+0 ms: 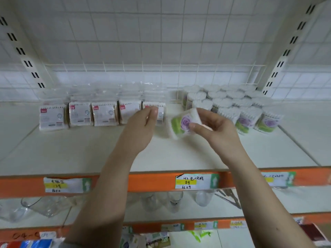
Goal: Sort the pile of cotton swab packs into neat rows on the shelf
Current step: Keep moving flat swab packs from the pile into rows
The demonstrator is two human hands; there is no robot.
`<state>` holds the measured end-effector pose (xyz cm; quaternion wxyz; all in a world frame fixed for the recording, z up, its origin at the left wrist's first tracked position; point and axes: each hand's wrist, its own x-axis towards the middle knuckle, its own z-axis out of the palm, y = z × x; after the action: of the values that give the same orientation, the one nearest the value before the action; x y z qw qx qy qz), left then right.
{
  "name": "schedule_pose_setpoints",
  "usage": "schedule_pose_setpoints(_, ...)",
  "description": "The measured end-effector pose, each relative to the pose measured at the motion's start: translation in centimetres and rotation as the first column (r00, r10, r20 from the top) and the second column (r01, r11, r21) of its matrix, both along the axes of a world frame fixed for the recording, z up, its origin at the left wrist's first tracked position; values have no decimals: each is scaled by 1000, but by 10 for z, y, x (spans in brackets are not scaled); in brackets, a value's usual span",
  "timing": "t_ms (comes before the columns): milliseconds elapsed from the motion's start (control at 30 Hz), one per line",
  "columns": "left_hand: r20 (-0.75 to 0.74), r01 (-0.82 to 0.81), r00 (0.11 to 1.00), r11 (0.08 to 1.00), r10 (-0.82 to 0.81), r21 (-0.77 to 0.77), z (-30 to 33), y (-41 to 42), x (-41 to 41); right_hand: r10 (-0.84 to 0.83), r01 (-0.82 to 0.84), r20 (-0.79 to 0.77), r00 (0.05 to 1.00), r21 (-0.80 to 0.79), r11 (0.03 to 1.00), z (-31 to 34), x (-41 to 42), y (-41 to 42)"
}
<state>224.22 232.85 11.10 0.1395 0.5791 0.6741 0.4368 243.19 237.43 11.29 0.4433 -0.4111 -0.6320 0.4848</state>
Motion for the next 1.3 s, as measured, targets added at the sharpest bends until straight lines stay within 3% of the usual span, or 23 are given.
schedule_pose_setpoints(133,-67,14,998,997,-20,-77,-10,20,25,-99,45,270,958,200,979,6,42,-3)
schedule_pose_setpoints(300,-115,38,992,984,-59,-175,-22,35,57,-231,57,457,859,362,930,7,90,2)
schedule_pose_setpoints(433,-153,29,986,978,-62,-208,-27,40,74,-208,-37,564,799,392,919,4,107,7)
schedule_pose_setpoints(667,-166,-69,986,969,29,-238,-33,40,71,-89,-348,759,645,396,850,6,74,22)
schedule_pose_setpoints(967,-152,-115,985,968,82,-224,-30,42,64,-128,-480,867,482,383,789,7,42,53)
schedule_pose_setpoints(1033,-153,-121,984,967,88,-225,-30,42,62,-120,-475,861,494,383,792,6,40,58)
schedule_pose_setpoints(1167,-145,-149,982,967,120,-208,-27,40,59,-123,-395,762,636,458,796,3,39,59)
schedule_pose_setpoints(1300,-140,-187,977,964,162,-188,-25,34,57,-141,-329,697,703,495,805,-4,36,61)
